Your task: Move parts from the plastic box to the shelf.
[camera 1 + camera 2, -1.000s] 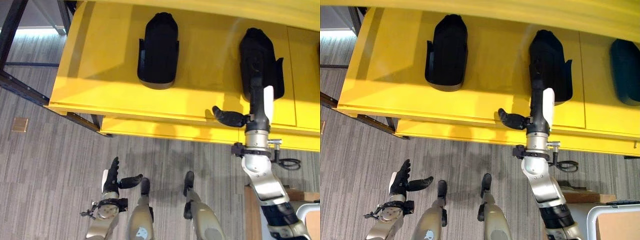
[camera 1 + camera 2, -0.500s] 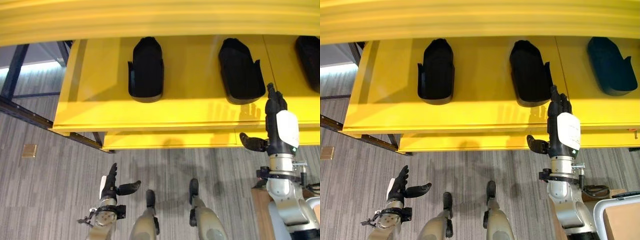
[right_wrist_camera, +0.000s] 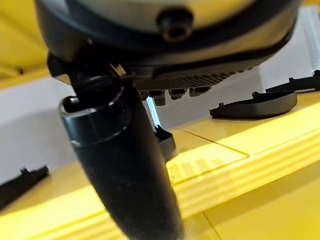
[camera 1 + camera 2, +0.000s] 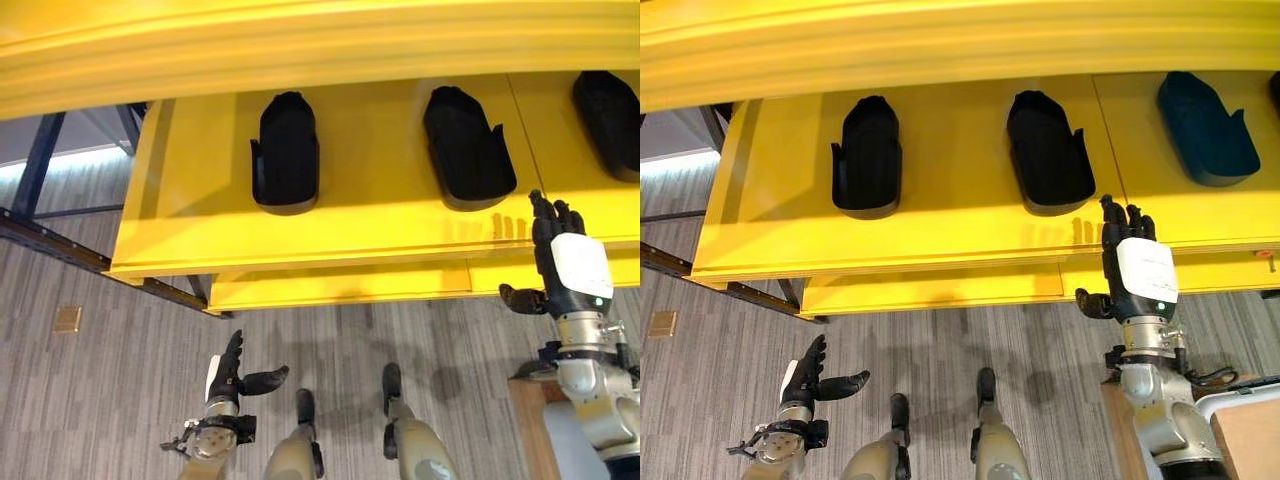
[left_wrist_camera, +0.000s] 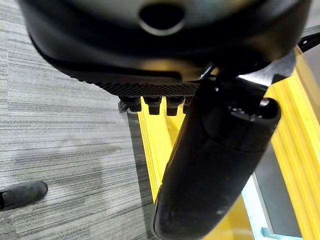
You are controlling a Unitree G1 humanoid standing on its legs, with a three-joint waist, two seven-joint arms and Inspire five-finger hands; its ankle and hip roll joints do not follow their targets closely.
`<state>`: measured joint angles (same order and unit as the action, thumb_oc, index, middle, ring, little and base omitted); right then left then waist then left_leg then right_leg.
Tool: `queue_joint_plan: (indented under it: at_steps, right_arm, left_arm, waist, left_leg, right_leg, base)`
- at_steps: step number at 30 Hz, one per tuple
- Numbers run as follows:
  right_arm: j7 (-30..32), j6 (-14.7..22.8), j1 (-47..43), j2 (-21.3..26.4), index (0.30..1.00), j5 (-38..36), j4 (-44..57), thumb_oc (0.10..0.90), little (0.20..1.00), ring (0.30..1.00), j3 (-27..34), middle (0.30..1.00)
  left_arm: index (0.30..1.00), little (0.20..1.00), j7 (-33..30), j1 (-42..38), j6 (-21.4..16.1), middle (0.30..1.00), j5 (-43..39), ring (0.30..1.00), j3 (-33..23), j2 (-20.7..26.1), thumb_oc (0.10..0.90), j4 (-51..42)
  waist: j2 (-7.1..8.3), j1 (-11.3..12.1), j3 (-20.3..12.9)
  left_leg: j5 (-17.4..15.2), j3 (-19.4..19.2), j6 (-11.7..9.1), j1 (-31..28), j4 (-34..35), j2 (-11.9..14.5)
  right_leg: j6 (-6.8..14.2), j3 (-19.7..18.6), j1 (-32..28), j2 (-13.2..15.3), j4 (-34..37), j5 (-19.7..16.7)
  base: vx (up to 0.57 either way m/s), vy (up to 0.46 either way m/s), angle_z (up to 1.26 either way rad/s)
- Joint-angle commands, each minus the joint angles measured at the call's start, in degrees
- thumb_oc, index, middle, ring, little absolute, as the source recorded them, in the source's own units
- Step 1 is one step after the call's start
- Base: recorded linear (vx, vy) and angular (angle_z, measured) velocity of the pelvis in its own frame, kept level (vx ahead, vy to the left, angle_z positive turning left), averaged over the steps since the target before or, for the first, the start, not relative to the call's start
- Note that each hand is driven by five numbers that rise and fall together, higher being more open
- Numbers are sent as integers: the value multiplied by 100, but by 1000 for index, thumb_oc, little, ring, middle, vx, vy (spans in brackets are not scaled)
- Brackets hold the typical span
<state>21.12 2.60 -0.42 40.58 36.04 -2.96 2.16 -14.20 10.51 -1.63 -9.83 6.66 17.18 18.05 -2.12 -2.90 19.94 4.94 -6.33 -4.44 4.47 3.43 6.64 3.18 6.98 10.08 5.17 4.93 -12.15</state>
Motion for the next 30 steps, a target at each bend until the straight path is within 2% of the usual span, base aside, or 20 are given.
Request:
queue_joint_plan:
  at_steps: [1,11,30]
  right_arm:
    - [145,70,-726,597,1000,109,20,900,1000,1000,-8,1000]
    - [-72,2,-1245,935,1000,282,-506,900,1000,1000,-492,1000]
    - [-503,-96,-2210,1058,1000,633,-1507,900,1000,1000,-1749,1000]
  left_arm:
    - [1000,1000,46,-48,-508,1000,130,1000,-13,315,900,-29]
    - [1000,1000,92,-114,-509,1000,86,1000,22,337,900,-14]
    - [1000,1000,70,-188,-568,1000,-27,1000,85,391,900,20]
  waist:
    - [-3,106,-346]
    - [-64,154,-252]
    - [-66,300,-110]
  left_leg:
    - [370,-51,-96,280,63,317]
    - [421,-40,-118,341,79,329]
    - [455,36,-125,446,100,291]
  right_leg:
    - [319,146,-228,277,-946,1145]
    - [288,171,-136,272,-968,1113]
    - [281,238,-44,300,-977,1054]
  base:
    - [-13,-21,-7]
    - [-10,-16,-2]
    - [0,0,0]
